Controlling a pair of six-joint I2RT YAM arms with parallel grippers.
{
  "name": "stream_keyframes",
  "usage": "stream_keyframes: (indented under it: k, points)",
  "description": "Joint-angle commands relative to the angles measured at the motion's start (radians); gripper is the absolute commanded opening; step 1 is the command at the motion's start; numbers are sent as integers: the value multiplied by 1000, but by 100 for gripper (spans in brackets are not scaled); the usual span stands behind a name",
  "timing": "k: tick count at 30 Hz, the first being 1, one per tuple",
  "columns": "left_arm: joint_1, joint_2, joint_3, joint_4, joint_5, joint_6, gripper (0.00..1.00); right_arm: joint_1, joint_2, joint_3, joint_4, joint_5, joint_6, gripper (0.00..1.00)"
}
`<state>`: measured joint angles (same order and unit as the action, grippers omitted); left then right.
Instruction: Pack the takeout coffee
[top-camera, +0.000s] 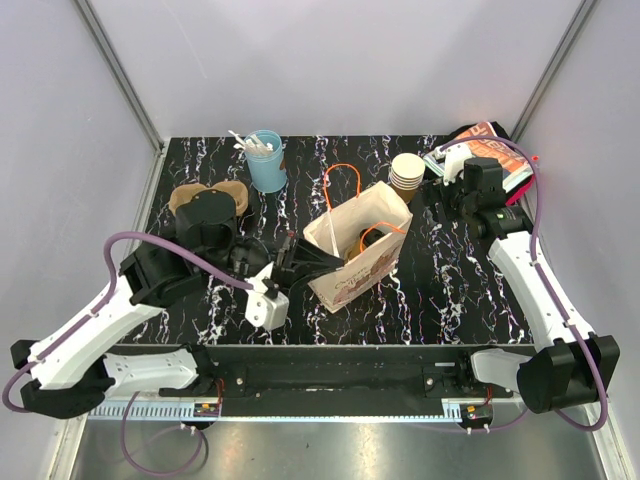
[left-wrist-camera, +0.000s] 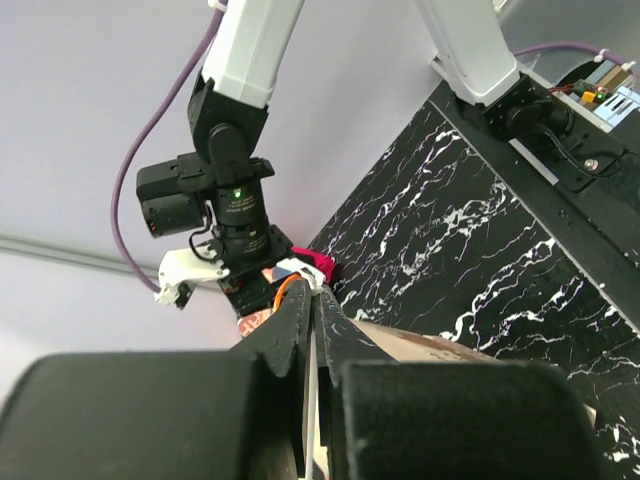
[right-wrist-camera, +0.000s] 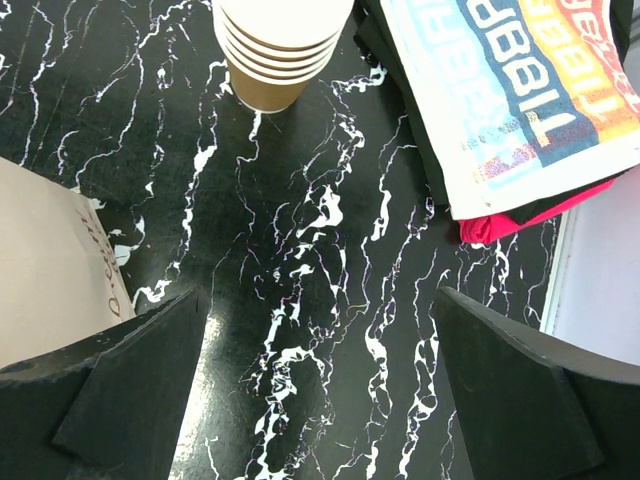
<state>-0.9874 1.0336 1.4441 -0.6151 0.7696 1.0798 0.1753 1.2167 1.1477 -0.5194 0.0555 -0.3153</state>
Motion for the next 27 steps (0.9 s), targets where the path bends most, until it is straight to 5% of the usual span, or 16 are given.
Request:
stream_keyframes:
  k: [1, 20, 27]
  points:
    - [-25, 6, -27, 64, 10, -1, 5, -7, -13, 4, 12, -25, -10, 100]
    - [-28, -23, -267, 348, -56, -96, 8, -7, -13, 4, 6, -42, -7, 100]
    - [-28, -33, -283, 350, -58, -115, 28, -7, -14, 4, 5, -43, -7, 100]
